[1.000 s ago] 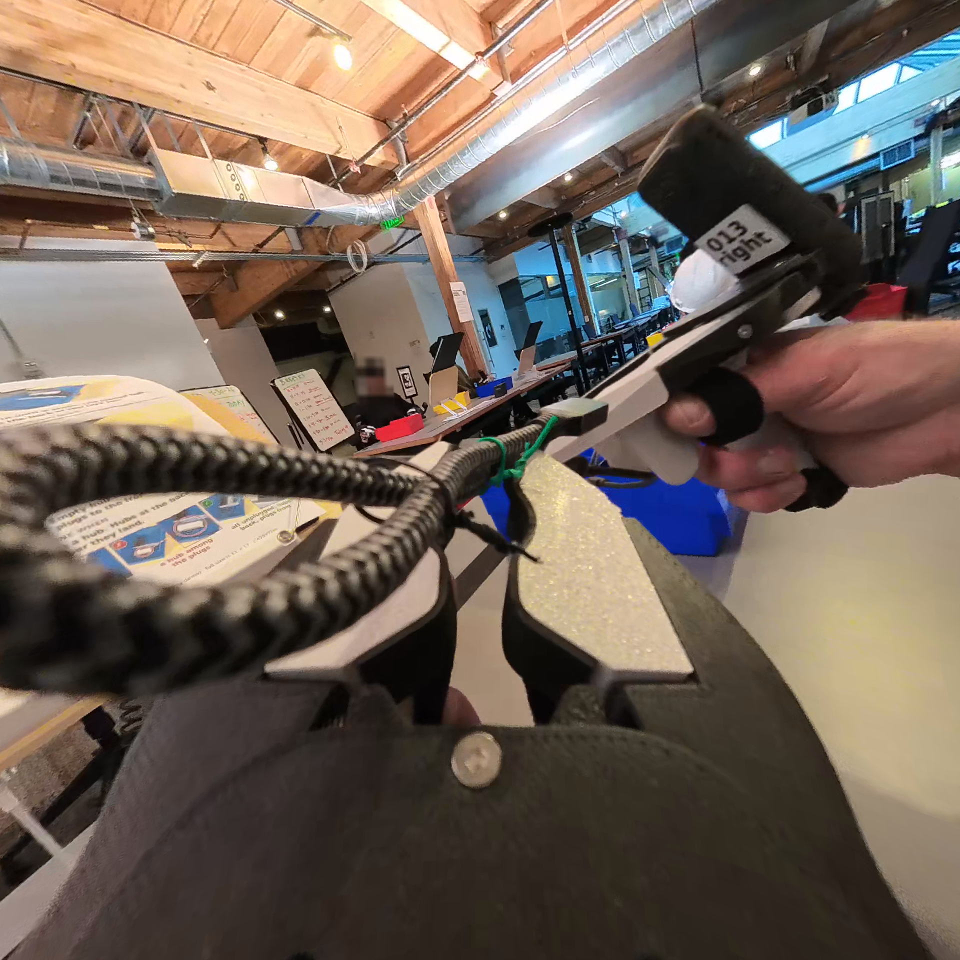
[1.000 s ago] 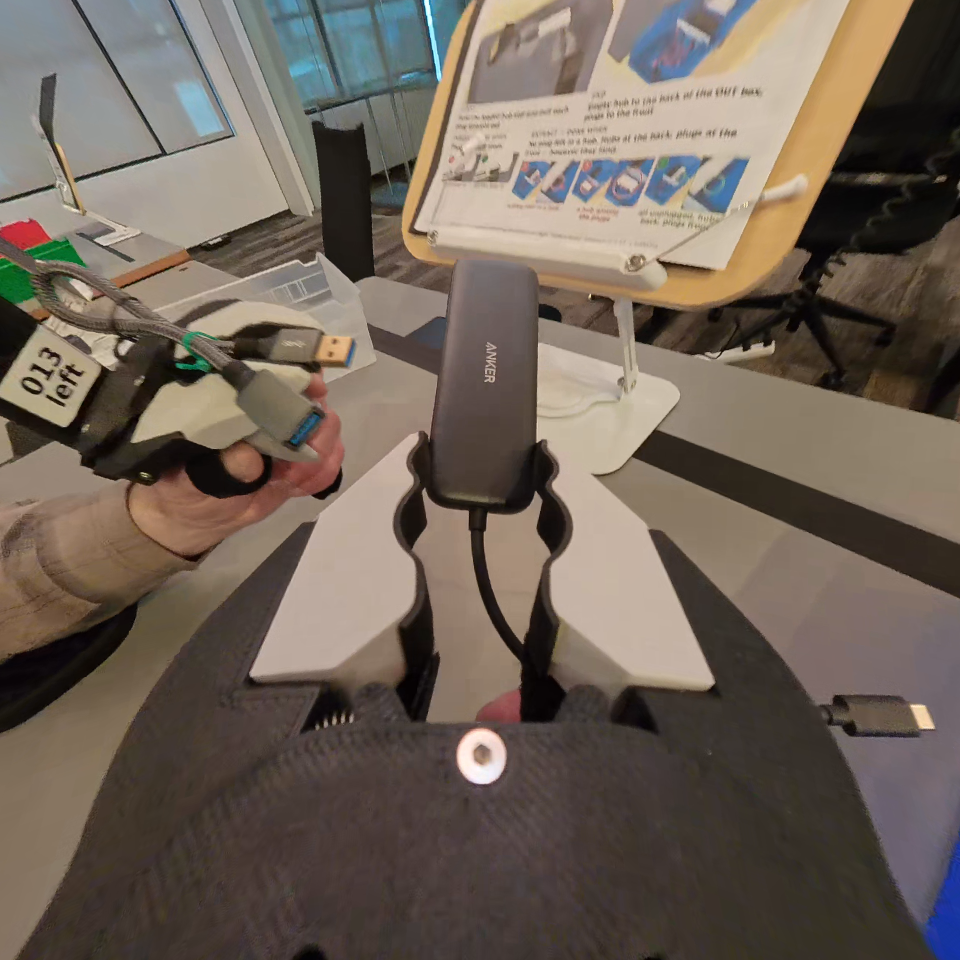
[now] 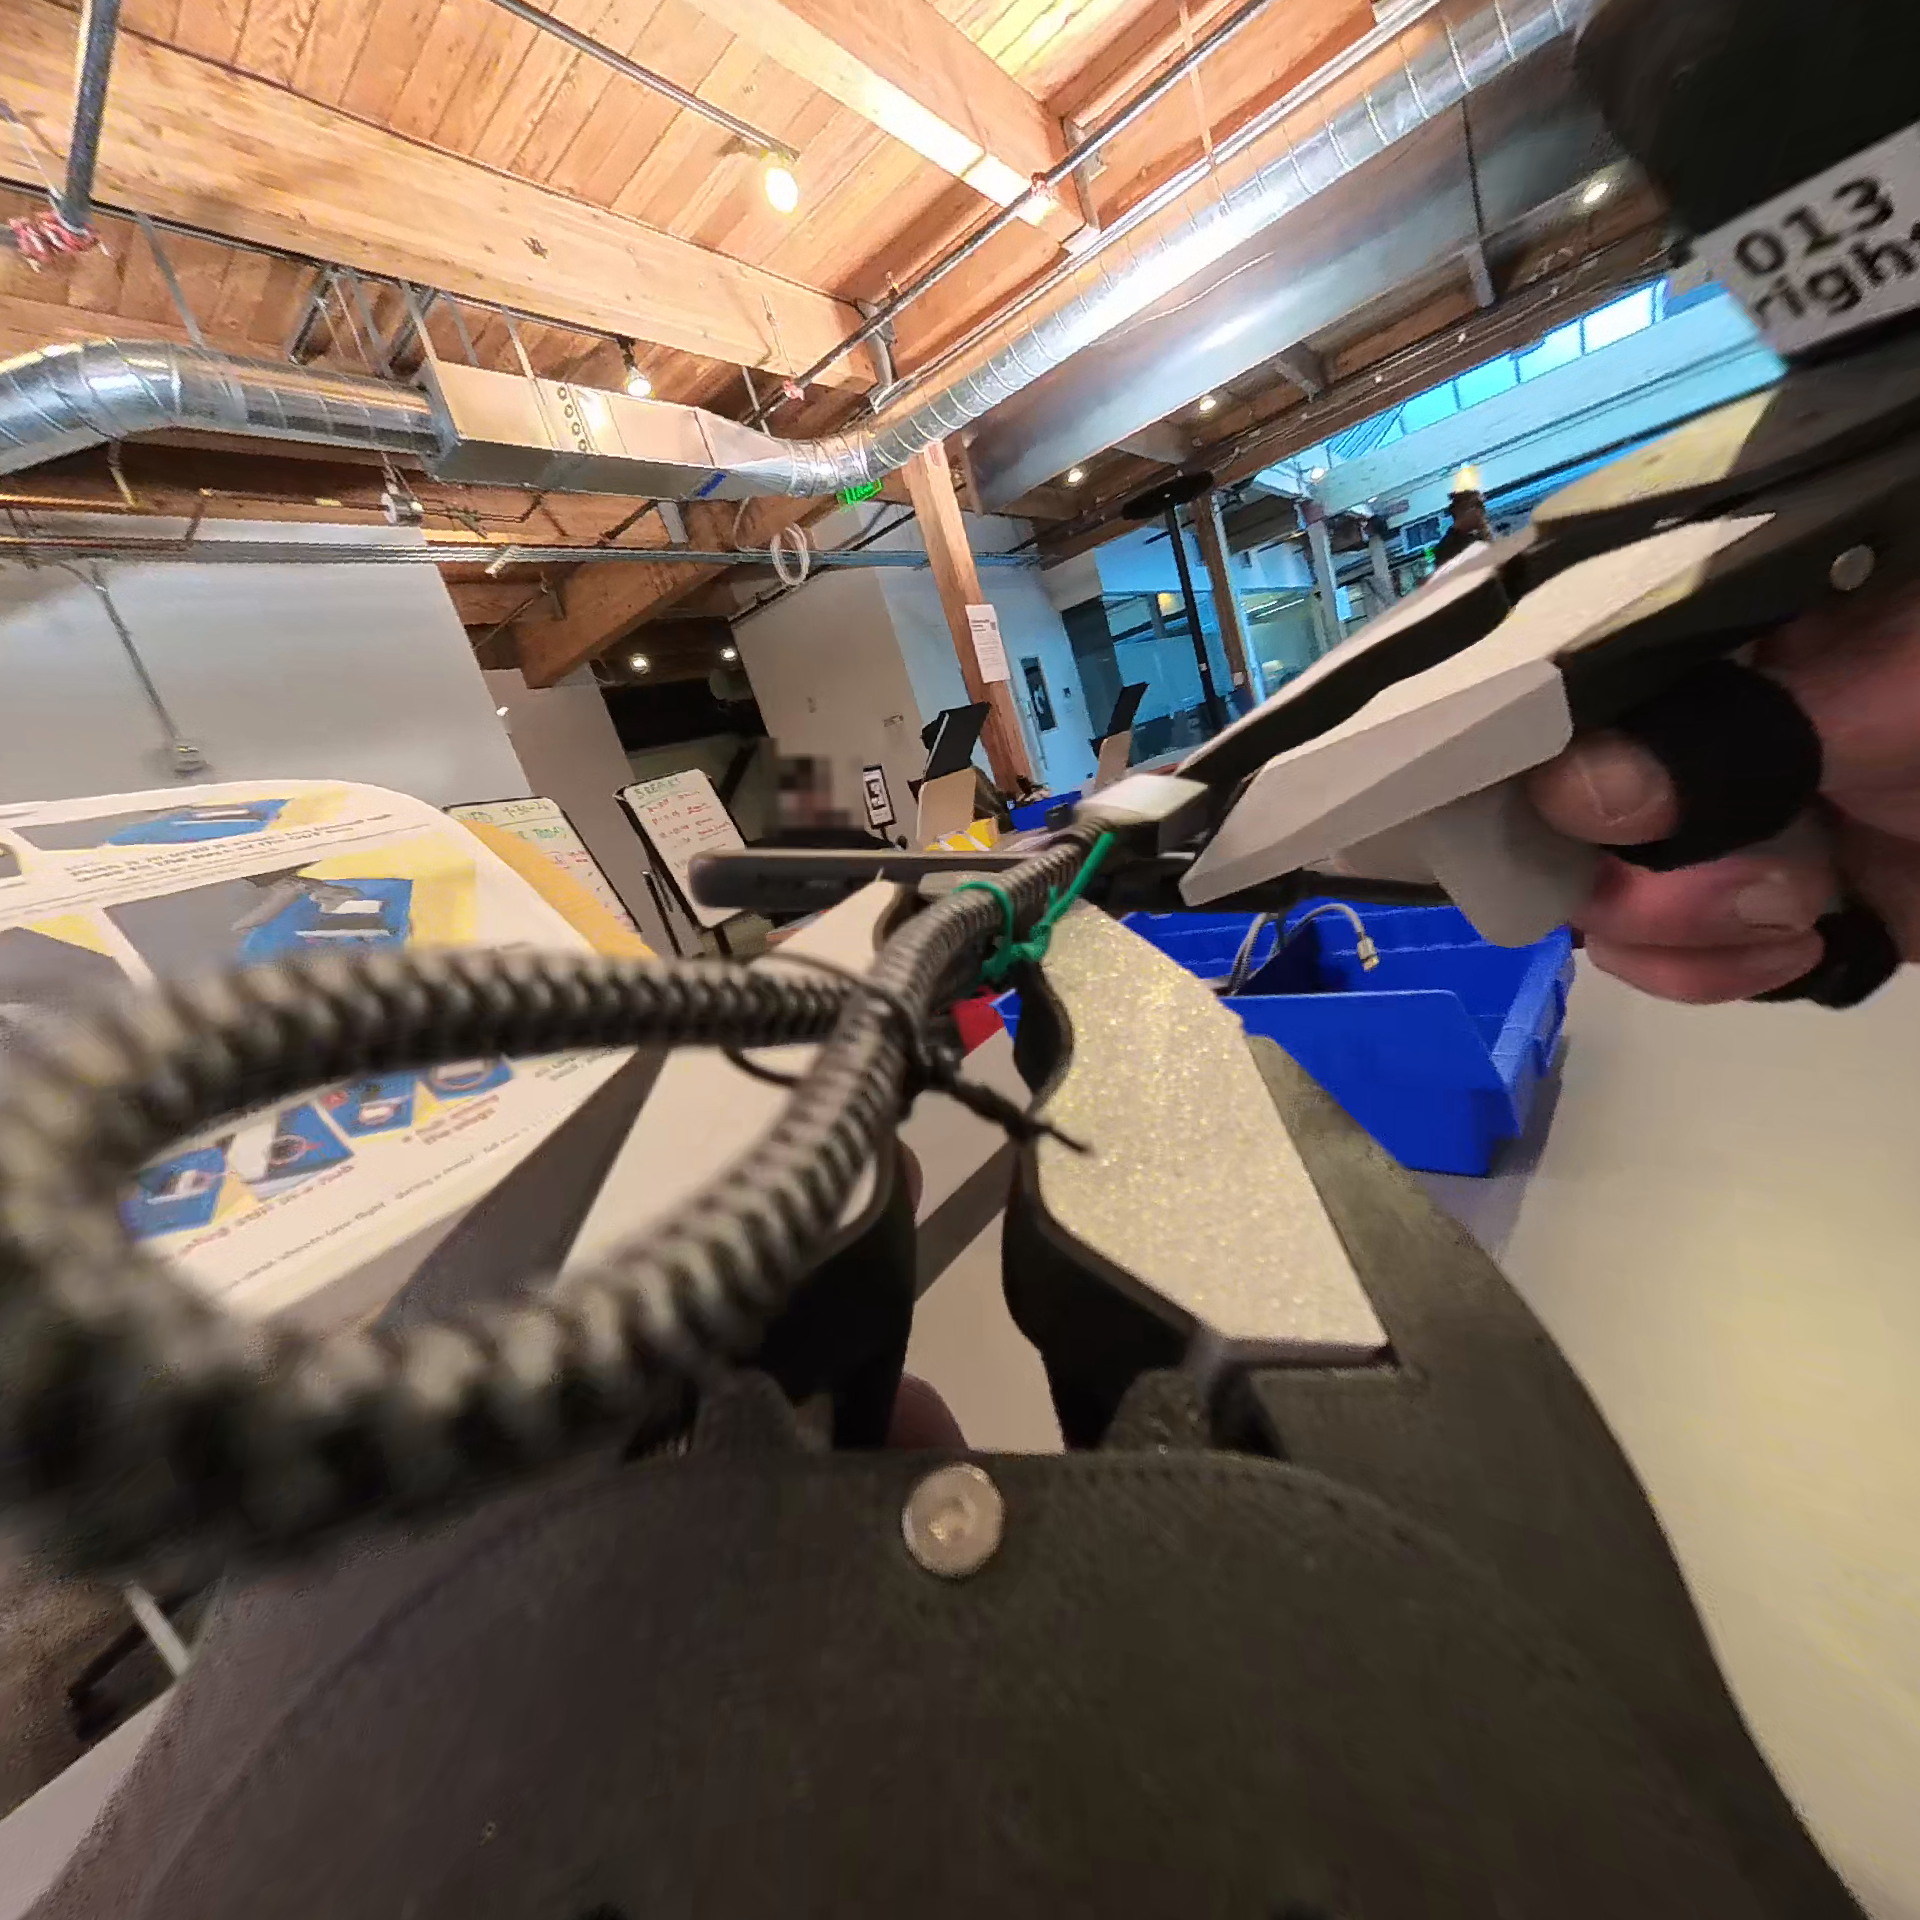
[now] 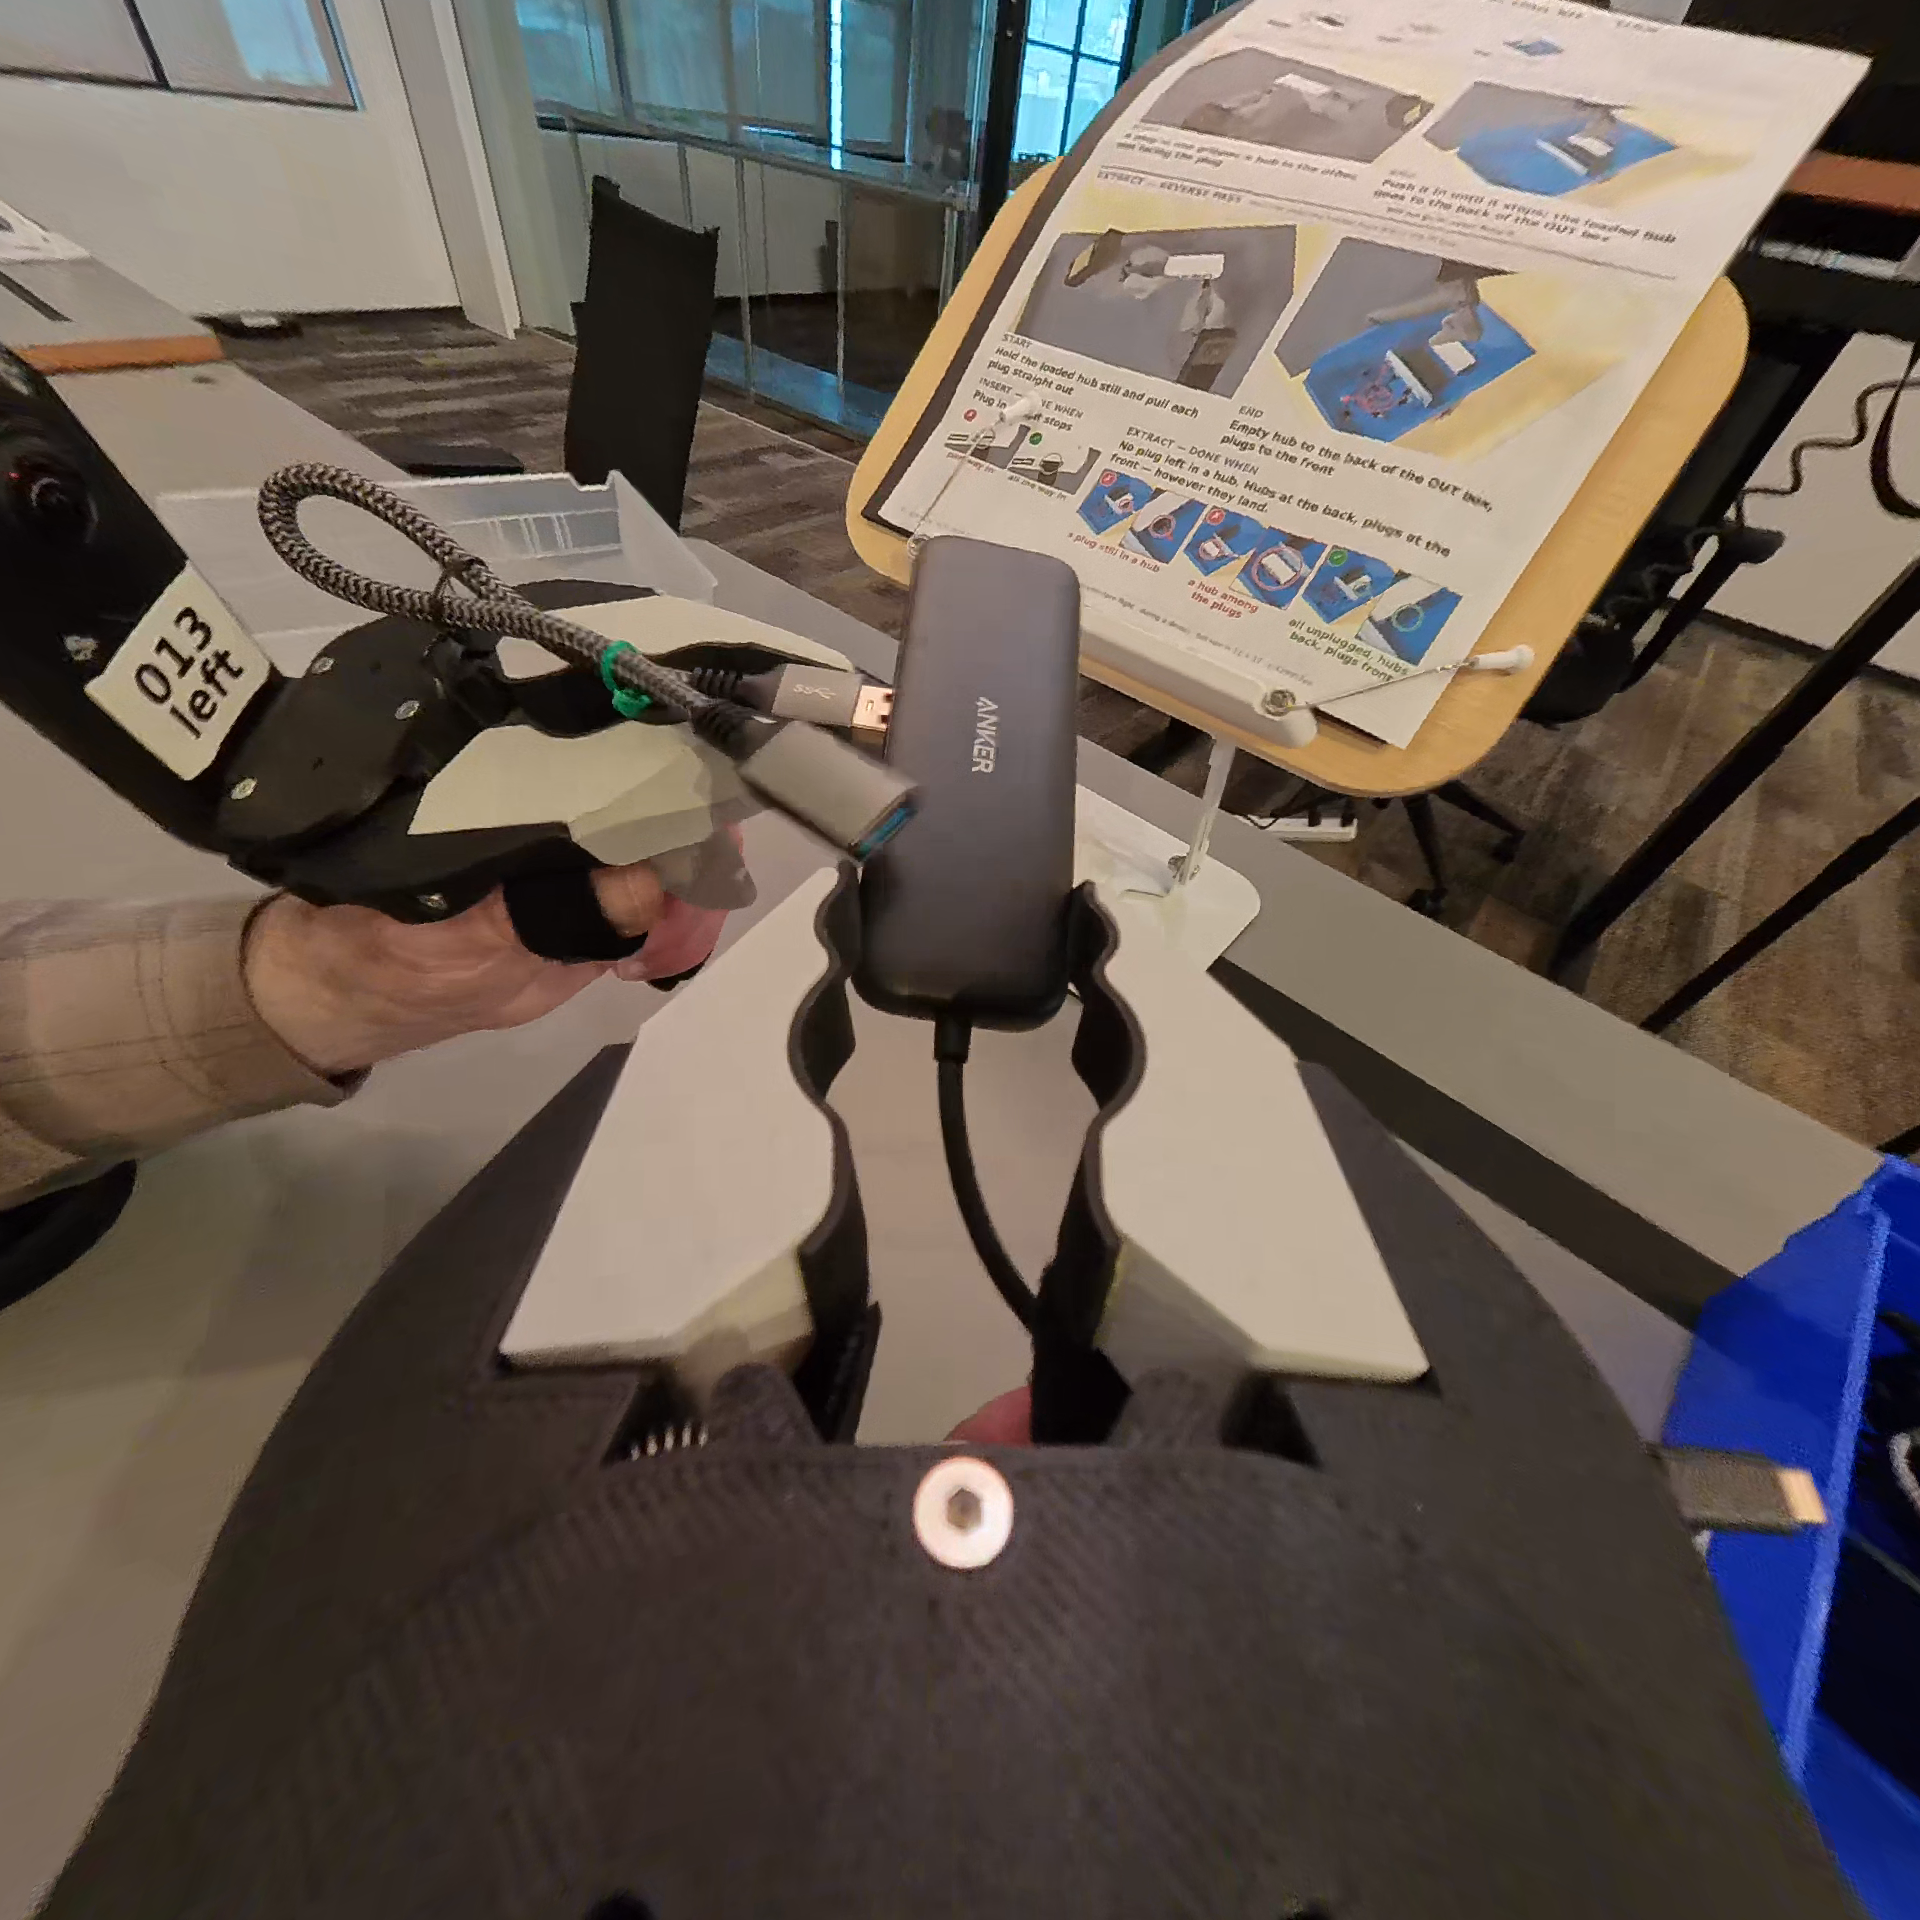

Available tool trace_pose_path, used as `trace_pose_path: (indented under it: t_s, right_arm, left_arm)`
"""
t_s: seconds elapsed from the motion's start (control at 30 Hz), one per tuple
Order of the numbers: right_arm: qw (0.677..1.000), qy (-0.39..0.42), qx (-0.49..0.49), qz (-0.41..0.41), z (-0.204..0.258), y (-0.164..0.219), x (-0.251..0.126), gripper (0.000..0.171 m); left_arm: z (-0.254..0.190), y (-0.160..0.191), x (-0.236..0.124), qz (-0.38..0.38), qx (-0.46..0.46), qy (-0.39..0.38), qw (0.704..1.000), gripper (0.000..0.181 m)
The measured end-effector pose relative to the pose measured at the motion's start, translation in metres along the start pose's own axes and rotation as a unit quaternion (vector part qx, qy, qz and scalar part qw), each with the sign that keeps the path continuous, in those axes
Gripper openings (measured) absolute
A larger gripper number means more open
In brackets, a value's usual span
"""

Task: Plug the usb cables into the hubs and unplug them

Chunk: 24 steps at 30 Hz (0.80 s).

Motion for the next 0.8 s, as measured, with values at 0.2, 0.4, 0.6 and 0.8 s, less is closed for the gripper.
trace_pose_path:
  t_s: [0.2,0.4,0.6,0.8]
  right_arm:
    - [1.000,-0.005,-0.019,-0.002,0.005,0.000,-0.002,0.037]
    - [0.994,-0.097,-0.040,-0.012,0.029,-0.009,-0.008,0.004]
    - [0.994,-0.060,-0.091,-0.011,0.040,-0.012,-0.004,0.000]
    - [0.998,-0.049,0.028,0.015,-0.019,-0.001,-0.041,0.049]
  left_arm:
    - [0.000,-0.003,-0.002,-0.022,-0.030,0.021,0.999,0.016]
    - [-0.009,-0.001,0.000,-0.002,-0.030,0.070,0.997,0.017]
    - [-0.036,0.017,0.007,0.015,-0.037,0.085,0.996,0.017]
    - [-0.023,-0.006,0.001,-0.032,-0.030,0.098,0.994,0.017]
Point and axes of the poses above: each gripper's, where its closed fingertips meet, x out along the fingers, y out of its underside, z = x × y across the jaws, the point moved 2 cm from there along -x, back along the fingers, and after that the axes turned 12 degrees about x, right-handed, at the moved point
